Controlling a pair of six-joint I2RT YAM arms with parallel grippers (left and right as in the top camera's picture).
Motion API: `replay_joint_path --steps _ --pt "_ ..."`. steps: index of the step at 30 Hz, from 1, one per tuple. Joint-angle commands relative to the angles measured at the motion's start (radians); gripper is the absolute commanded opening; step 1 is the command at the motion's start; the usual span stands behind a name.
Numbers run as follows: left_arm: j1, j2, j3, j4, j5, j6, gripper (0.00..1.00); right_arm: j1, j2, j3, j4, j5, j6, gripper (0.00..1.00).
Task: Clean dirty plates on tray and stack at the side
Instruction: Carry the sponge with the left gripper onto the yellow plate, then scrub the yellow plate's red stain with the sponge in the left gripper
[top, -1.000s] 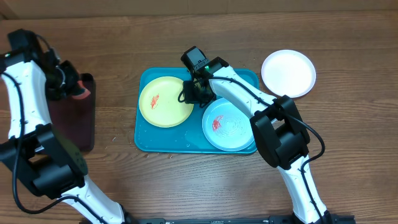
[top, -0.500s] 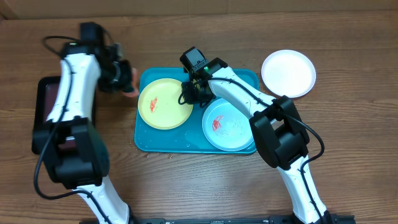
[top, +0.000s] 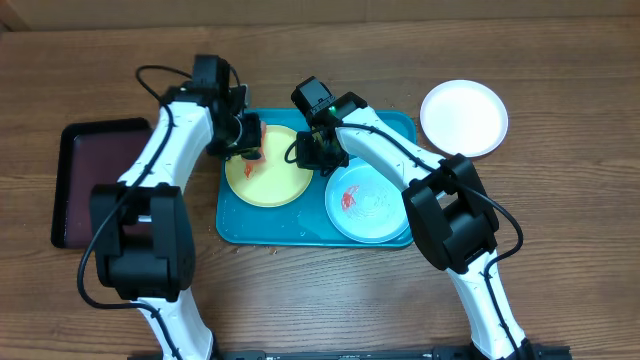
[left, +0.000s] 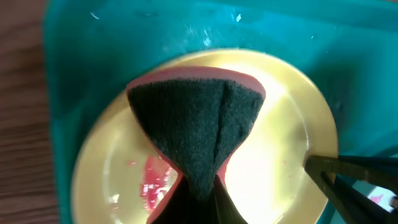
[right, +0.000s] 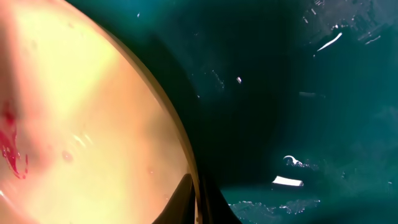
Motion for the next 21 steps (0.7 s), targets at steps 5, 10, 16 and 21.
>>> replay_joint_path --steps 5,10,16,21 --pt "-0.035 -0.019 -0.122 0.081 0.008 -0.132 0.04 0.003 0.034 -0.030 0.003 0.049 0.000 0.04" --pt "-0.045 -0.019 -0.185 0.122 0.009 -0.140 0.04 0.003 0.034 -0.030 0.003 0.049 0.000 0.04" --pt "-0.047 -0.019 -0.208 0.124 -0.158 -0.129 0.04 0.003 0.034 -0.030 0.002 0.049 0.000 0.04" --pt "-0.029 -0.019 -0.148 0.031 -0.396 -0.129 0.04 0.003 0.034 -0.030 -0.006 0.049 -0.001 0.04"
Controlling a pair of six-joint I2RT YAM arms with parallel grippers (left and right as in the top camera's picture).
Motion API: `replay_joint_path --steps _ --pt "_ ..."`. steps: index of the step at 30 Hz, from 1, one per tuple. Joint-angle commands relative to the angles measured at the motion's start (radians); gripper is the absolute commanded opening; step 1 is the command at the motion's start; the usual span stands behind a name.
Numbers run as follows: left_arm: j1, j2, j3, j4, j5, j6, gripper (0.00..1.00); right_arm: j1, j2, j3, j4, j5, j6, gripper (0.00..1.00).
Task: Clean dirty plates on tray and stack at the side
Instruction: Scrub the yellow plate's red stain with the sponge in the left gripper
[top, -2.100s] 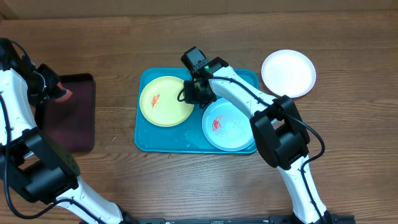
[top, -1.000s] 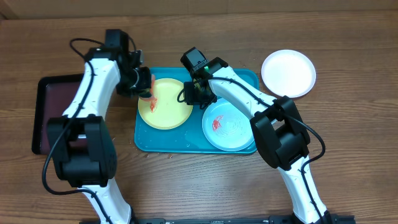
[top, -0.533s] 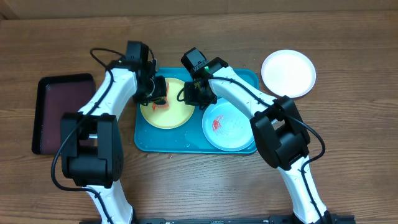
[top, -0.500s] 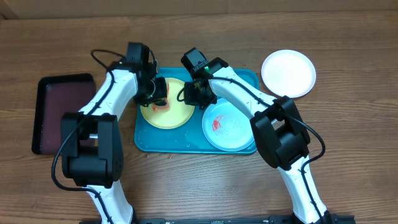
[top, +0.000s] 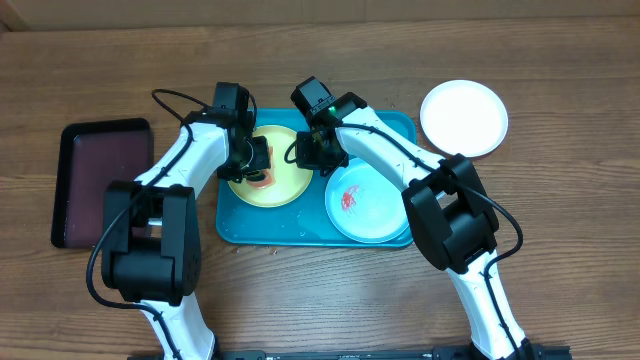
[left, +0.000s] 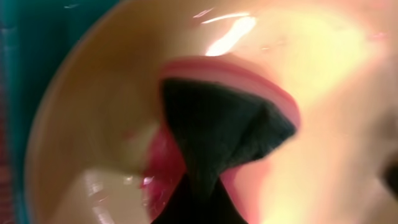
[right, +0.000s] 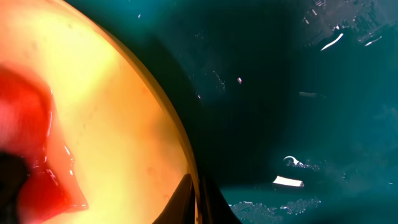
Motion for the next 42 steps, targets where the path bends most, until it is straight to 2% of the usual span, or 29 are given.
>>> replay_joint_path --steps 1,4,8,12,17,22,27,37,39,42 --pt "0.024 -0.006 0.045 -0.080 -0.267 -0.013 0.04 0.003 0.034 -0.030 -0.007 0.048 -0.003 0.04" --pt "0.024 -0.006 0.111 -0.124 -0.277 -0.013 0.04 0.003 0.034 -0.030 -0.002 0.048 -0.003 0.04" --pt "0.015 -0.006 0.128 -0.097 -0.111 -0.013 0.04 0.003 0.034 -0.030 0.005 0.048 -0.003 0.04" --pt "-0.001 -0.006 0.092 -0.038 0.058 -0.014 0.05 0.003 0.034 -0.030 0.005 0.048 -0.003 0.04" --pt "-0.039 -0.006 0.002 0.046 0.113 -0.035 0.04 0.003 0.034 -0.030 0.005 0.048 -0.003 0.04" --pt "-0.082 -0.006 -0.076 0.086 0.114 -0.070 0.04 0.003 0.034 -0.030 0.011 0.048 -0.003 0.04" --pt "-0.108 -0.006 -0.089 0.064 0.101 -0.065 0.04 0.003 0.034 -0.030 0.006 0.048 -0.004 0.04" --pt "-0.039 -0.006 0.033 -0.146 -0.271 -0.062 0.04 0.003 0.034 -0.030 -0.002 0.049 -0.049 0.04" --pt "-0.020 -0.006 0.068 -0.174 -0.277 -0.062 0.05 0.003 0.034 -0.030 0.002 0.049 -0.049 0.04" --pt "-0.007 -0.006 0.083 -0.164 -0.192 -0.062 0.04 0.003 0.034 -0.030 0.010 0.049 -0.049 0.04"
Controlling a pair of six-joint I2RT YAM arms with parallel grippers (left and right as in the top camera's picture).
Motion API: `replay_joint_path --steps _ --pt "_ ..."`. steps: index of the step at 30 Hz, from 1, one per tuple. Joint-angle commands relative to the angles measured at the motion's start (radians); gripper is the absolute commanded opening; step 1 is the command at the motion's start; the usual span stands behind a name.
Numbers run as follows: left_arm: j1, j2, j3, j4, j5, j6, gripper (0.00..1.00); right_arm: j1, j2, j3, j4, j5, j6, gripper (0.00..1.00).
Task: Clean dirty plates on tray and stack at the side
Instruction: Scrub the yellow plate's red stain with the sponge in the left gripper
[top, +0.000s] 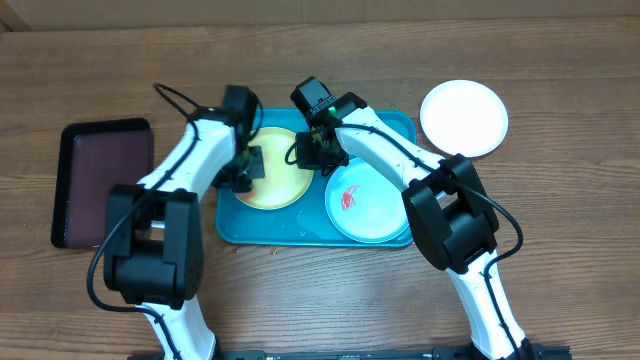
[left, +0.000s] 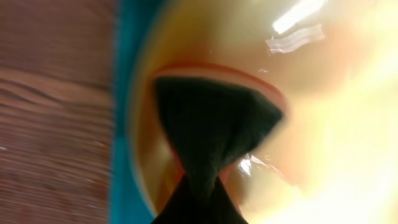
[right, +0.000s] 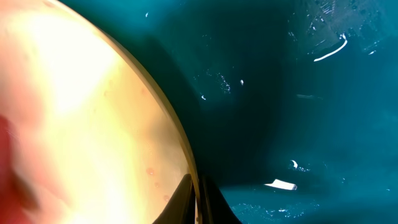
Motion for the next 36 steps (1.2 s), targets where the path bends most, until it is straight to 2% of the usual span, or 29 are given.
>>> replay_joint_path --steps 1,9,13,19,22,24,26,31,36 --pt "0.014 0.009 0.032 0.019 0.042 -0.017 0.04 0.003 0.034 -0.030 0.005 0.046 -0.007 0.04" --pt "-0.023 0.009 -0.055 0.188 0.291 -0.041 0.04 0.003 0.034 -0.030 0.007 0.046 -0.007 0.04" --pt "-0.073 0.009 -0.103 0.250 0.314 -0.060 0.04 0.003 0.034 -0.030 0.007 0.046 -0.007 0.04" --pt "-0.130 0.009 -0.116 0.248 0.313 -0.058 0.04 0.003 0.034 -0.030 0.006 0.046 -0.007 0.04" --pt "-0.127 0.009 -0.116 0.238 0.310 0.006 0.04 0.003 0.034 -0.030 0.001 0.046 -0.007 0.04" --pt "-0.113 0.009 -0.116 0.220 0.288 0.085 0.04 0.003 0.034 -0.030 -0.008 0.047 -0.010 0.04" --pt "-0.093 0.009 -0.115 0.194 0.206 0.122 0.04 0.003 0.034 -0.030 -0.013 0.049 -0.014 0.04" --pt "-0.023 0.009 -0.109 0.145 -0.047 0.108 0.04 0.003 0.034 -0.030 -0.012 0.054 -0.014 0.04" --pt "0.054 0.009 -0.087 0.132 -0.074 0.080 0.04 0.003 0.034 -0.030 -0.011 0.054 -0.014 0.04"
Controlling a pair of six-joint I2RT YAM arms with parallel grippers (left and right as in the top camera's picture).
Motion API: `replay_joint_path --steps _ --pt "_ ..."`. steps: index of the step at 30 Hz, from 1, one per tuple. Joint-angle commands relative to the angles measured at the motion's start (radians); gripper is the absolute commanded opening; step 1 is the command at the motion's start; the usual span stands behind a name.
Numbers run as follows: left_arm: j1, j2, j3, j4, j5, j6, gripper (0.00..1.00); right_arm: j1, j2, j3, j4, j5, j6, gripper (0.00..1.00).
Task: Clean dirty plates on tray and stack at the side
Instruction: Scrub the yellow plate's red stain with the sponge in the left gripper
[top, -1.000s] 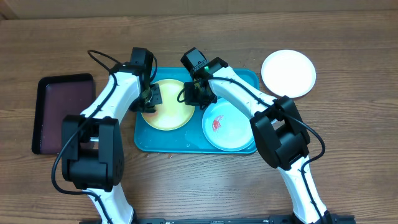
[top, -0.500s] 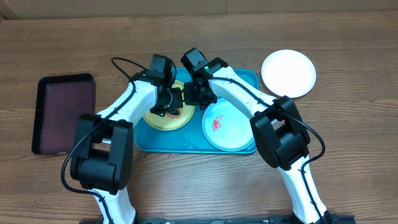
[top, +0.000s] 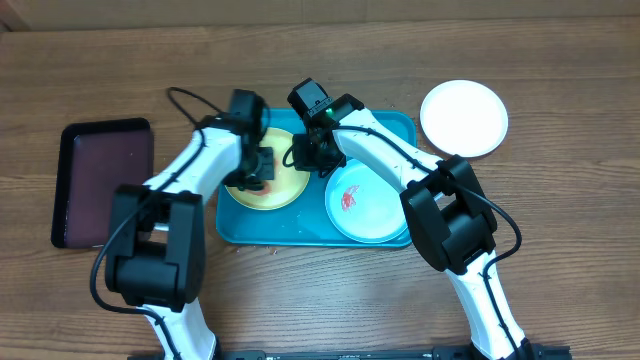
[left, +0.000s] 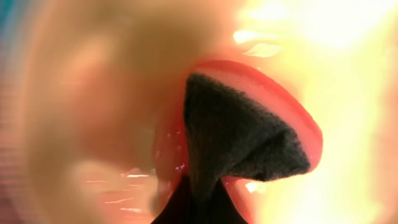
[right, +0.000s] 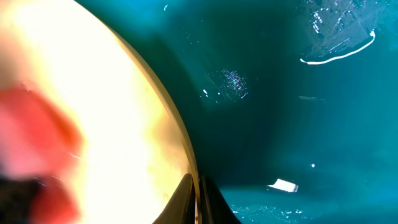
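A yellow plate lies on the left half of the teal tray. My left gripper is shut on a red sponge with a dark scouring face, pressed on the plate's left part; the sponge shows by the arm overhead. My right gripper is shut on the yellow plate's right rim. A blue plate with a red smear sits on the tray's right half. A clean white plate lies on the table at the right.
A dark tray with a maroon floor rests on the table at the left. Water drops and a small white scrap lie on the teal tray beside the yellow plate.
My left gripper with the sponge has moved from the yellow plate's left edge inward onto the plate. My right gripper still grips the rim in the same place.
The sponge was first at the yellow plate's upper left, with a red smear on the plate. It then sat over the smear, then at the plate's left edge, and now sits further in. My right gripper held the rim throughout.
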Motion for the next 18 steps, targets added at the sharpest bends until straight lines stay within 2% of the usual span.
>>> replay_joint_path --steps 1,4,7,11,13,18 --pt "0.076 0.016 0.002 -0.010 -0.153 -0.001 0.04 -0.005 0.034 -0.030 -0.013 0.060 -0.007 0.04" --pt "0.093 0.016 0.014 -0.003 -0.122 -0.023 0.04 -0.005 0.034 -0.030 -0.013 0.060 -0.007 0.04" --pt "0.093 0.016 0.014 0.024 0.001 -0.025 0.04 -0.005 0.034 -0.030 -0.006 0.059 -0.007 0.04" --pt "0.082 0.016 0.013 0.072 0.138 -0.123 0.04 -0.003 0.034 -0.030 0.005 0.058 -0.003 0.04" --pt "0.069 0.016 0.010 0.113 0.213 -0.132 0.04 0.000 0.034 -0.030 0.006 0.058 -0.003 0.04" --pt "0.008 0.016 0.005 0.165 0.237 -0.146 0.04 0.003 0.034 -0.030 0.006 0.058 -0.003 0.04"
